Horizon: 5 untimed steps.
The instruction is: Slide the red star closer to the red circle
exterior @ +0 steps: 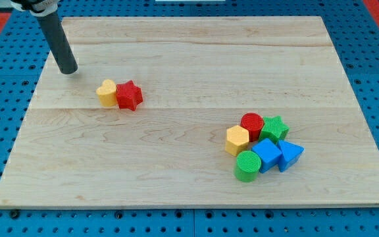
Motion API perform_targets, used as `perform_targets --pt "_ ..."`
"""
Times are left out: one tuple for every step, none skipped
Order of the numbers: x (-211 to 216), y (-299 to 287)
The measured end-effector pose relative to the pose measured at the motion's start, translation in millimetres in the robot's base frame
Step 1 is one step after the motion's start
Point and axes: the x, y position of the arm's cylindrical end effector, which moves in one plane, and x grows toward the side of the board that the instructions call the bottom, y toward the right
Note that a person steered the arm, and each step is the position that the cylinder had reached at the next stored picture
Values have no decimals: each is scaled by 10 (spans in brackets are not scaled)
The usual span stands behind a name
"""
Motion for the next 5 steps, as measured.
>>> perform_targets --pt "0 96" --pt "12 105" --pt "120 112" --pt "211 38" --pt "539 448"
